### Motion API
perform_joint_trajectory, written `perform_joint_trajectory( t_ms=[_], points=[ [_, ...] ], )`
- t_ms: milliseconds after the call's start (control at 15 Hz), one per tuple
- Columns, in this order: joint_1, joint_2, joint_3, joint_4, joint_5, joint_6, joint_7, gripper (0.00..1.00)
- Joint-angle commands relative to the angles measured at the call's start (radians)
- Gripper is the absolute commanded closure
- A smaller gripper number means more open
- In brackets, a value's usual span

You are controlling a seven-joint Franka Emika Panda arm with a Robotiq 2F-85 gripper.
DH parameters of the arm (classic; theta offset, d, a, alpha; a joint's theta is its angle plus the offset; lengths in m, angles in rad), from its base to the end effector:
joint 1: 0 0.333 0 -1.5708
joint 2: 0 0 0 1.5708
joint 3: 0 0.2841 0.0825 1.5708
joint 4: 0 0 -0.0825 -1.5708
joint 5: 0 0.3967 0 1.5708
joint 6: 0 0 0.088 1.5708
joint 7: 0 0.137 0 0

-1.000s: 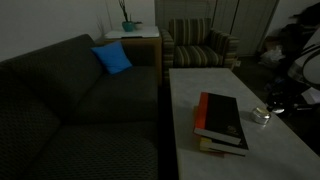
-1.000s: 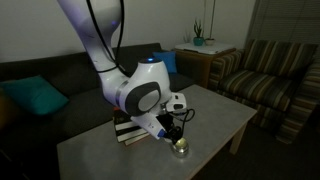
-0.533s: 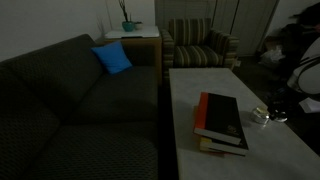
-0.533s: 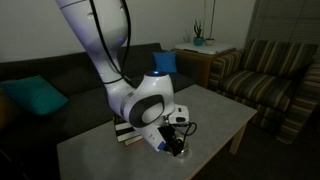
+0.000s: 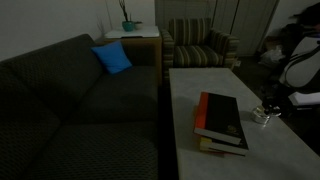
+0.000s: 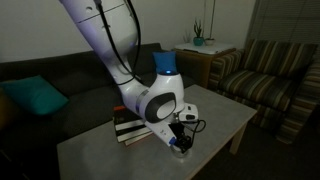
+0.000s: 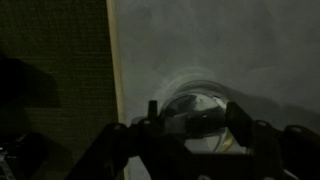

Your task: Put the lid on the silver container

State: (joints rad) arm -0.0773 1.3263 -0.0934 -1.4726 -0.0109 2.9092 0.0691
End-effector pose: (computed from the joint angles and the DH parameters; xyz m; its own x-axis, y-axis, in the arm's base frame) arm 0.6023 -0.1038 -0.1481 0.9823 -0.1470 0.1159 -0.1574 -0.9838 0.0863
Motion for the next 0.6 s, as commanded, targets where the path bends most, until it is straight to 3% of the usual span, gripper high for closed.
perform_joint_trajectory(
  t_ms=[0, 533],
  points=[
    [-0.04, 0.03, 0.018, 0.1, 0.007, -0.069, -0.038, 0.56],
    [-0.121, 0.109, 0.124, 0.279, 0.005, -0.227, -0.19, 0.56]
  ],
)
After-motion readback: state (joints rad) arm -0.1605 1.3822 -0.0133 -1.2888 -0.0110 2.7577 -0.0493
